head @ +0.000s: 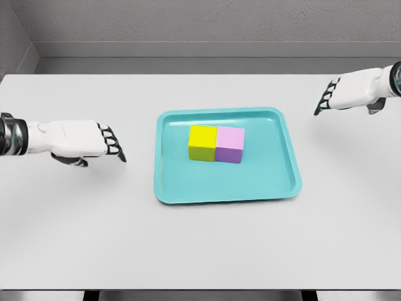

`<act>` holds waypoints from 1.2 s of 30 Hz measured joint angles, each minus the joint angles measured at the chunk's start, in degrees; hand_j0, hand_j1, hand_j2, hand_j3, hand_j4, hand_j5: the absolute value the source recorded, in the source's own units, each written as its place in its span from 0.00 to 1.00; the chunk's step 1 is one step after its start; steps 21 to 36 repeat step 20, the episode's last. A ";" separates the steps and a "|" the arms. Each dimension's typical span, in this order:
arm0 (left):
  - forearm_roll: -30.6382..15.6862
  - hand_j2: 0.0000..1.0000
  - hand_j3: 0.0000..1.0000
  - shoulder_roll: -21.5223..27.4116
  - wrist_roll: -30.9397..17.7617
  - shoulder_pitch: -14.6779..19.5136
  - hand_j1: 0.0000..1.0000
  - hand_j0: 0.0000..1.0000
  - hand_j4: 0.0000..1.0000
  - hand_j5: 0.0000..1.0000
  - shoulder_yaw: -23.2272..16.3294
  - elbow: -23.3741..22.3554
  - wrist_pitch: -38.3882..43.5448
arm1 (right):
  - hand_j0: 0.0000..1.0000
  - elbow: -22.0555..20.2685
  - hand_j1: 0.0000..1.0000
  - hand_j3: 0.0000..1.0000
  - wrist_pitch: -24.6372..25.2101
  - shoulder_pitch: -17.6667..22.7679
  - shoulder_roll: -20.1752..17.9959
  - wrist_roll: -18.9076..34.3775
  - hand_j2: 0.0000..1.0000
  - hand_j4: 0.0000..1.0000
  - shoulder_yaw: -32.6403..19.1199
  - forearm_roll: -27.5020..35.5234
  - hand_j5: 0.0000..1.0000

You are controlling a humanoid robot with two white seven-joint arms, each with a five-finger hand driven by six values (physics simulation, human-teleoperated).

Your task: Push two cubes

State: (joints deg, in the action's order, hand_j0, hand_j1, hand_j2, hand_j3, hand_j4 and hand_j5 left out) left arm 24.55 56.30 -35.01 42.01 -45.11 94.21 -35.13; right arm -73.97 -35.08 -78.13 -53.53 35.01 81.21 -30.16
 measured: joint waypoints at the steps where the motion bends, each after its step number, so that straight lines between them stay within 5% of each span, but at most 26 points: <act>1: -0.02 1.00 1.00 0.03 0.00 0.00 1.00 1.00 1.00 1.00 0.46 -0.02 0.00 | 1.00 0.06 1.00 1.00 0.00 0.09 -0.07 0.00 1.00 1.00 -0.01 0.02 1.00; 36: -0.05 1.00 1.00 -0.02 -0.01 -0.44 1.00 1.00 1.00 1.00 1.30 0.19 -0.01 | 1.00 0.65 1.00 1.00 0.00 0.26 -0.64 0.00 1.00 1.00 -2.10 0.02 1.00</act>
